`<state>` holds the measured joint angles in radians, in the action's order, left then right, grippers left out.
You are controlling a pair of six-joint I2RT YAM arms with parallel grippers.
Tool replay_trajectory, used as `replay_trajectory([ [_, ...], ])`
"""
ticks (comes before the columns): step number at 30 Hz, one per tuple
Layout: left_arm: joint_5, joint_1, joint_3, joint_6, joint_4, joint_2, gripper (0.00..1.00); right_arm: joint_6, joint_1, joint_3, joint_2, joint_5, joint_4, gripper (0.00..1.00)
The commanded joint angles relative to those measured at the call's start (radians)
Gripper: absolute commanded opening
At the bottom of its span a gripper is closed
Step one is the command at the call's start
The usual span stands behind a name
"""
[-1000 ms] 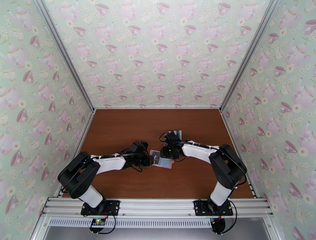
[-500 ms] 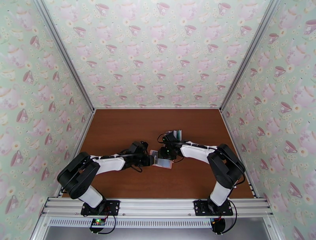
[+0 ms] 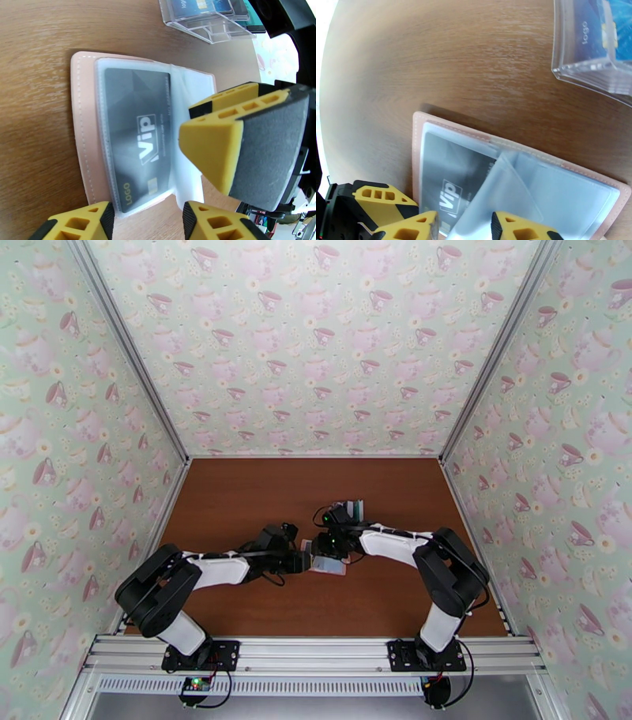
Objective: Put the credit cards into the card holder
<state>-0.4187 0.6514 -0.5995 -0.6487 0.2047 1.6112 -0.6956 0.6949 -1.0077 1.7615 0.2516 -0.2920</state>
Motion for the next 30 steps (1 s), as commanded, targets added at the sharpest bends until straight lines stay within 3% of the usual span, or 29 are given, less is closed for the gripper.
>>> replay_trajectory([
  [1, -0.048, 0.004, 0.028, -0.012, 0.009, 0.025, 0.54, -0.025, 0.009, 0.007, 0.022, 0.028, 0.028, 0.40],
  [12, -0.054, 0.004, 0.024, -0.013, 0.014, 0.036, 0.57, -0.039, 0.018, -0.006, 0.055, 0.044, 0.035, 0.36],
  [18, 0.008, 0.002, -0.006, 0.027, -0.101, 0.049, 0.53, -0.051, 0.018, -0.005, 0.030, 0.048, 0.057, 0.35],
  [30, 0.037, 0.004, -0.009, 0.039, -0.138, 0.051, 0.44, -0.045, 0.017, -0.046, 0.008, 0.051, 0.044, 0.34],
])
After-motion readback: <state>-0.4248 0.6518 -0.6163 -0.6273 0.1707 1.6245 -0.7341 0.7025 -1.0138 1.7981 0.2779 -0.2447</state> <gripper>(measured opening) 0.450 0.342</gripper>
